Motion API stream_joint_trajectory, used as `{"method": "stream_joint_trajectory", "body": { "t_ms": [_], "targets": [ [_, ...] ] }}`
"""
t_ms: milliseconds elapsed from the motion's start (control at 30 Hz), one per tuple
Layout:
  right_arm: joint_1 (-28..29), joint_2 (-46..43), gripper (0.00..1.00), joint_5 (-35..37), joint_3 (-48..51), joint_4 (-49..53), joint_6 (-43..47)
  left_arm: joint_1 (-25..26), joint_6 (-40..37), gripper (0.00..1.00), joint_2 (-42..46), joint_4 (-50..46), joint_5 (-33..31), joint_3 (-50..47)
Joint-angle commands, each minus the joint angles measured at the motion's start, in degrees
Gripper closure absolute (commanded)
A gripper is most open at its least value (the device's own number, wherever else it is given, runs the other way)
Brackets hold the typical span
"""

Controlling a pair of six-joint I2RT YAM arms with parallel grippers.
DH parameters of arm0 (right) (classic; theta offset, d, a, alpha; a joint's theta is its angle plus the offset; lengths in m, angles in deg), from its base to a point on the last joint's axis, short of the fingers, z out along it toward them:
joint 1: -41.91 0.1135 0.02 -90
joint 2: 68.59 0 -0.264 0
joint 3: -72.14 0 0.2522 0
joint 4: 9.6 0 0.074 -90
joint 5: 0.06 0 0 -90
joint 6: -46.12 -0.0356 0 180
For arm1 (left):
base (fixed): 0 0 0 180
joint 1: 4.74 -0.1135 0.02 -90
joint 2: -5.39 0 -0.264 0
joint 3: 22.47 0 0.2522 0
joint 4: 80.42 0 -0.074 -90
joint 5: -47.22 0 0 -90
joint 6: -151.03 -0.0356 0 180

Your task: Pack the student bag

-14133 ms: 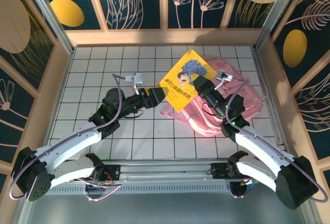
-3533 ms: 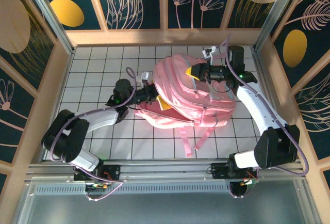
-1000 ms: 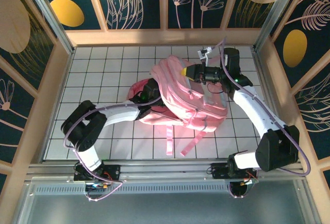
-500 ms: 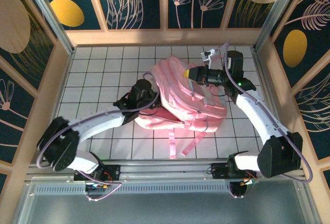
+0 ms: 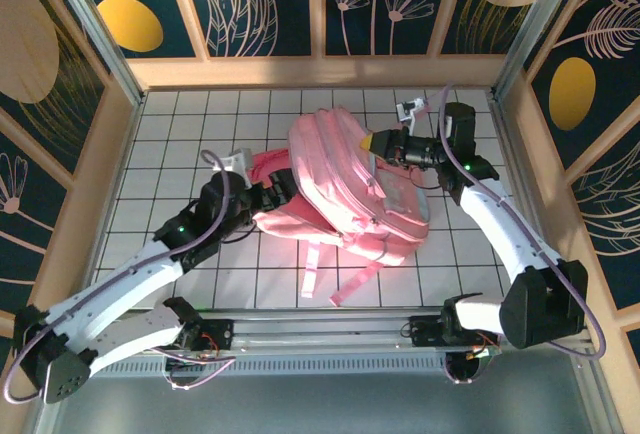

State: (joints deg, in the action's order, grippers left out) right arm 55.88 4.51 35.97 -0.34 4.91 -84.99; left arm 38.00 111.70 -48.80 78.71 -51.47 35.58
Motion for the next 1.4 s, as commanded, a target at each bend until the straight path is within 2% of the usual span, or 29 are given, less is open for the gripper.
{"method": "stream_joint_trajectory", "body": {
  "t_ms": [0, 100, 233, 433, 500, 567, 767, 933, 1067, 1167, 1367],
  "targets": [
    [0.22, 1.45, 1.00, 5.99, 0.11, -4.46, -1.04, -0.36, -2.97, 0.01, 3.21, -2.37, -4.65, -0.68],
    [4.00, 4.33, 0.99, 9.29, -2.24, -2.63, 0.09, -0.32, -4.25, 0.01, 3.99, -4.00, -5.56, -0.13],
    [9.52, 9.01, 0.90, 15.04, -6.30, -0.51, 1.20, -0.29, -6.13, 0.01, 3.75, -5.31, -5.17, 1.32],
    [15.72, 15.60, 0.66, 23.33, -12.38, 3.15, 2.88, -0.33, -7.67, 0.01, 3.18, -5.76, -1.10, 0.75],
    [16.80, 16.06, 0.57, 27.93, -14.21, 6.81, 5.08, -0.31, -7.65, 0.02, 2.91, -6.07, 1.03, 0.08],
    [17.05, 14.67, 0.54, 32.79, -14.80, 9.95, 7.32, -0.30, -7.29, 0.04, 2.33, -6.31, 3.09, -0.86],
    [19.31, 5.98, 0.55, 40.24, -11.06, 18.15, 14.03, 2.02, -4.89, 0.09, 0.93, -4.48, 5.80, -5.94],
    [21.46, 1.31, 0.58, 40.64, -4.58, 25.37, 17.44, 3.85, -3.92, 0.09, 0.69, -3.87, 6.84, -9.58],
    [22.98, -1.98, 0.64, 38.13, 0.63, 27.36, 16.69, 6.19, -4.44, 0.11, -0.85, -4.50, 5.78, -10.45],
    [24.53, -3.93, 0.68, 38.10, 3.86, 27.45, 15.89, 7.15, -5.23, 0.11, -4.11, -3.66, 4.55, -9.99],
    [24.69, -6.70, 0.72, 39.20, 7.18, 26.06, 14.33, 7.17, -6.04, 0.08, -14.37, 3.76, 2.67, -6.57]
  ]
}}
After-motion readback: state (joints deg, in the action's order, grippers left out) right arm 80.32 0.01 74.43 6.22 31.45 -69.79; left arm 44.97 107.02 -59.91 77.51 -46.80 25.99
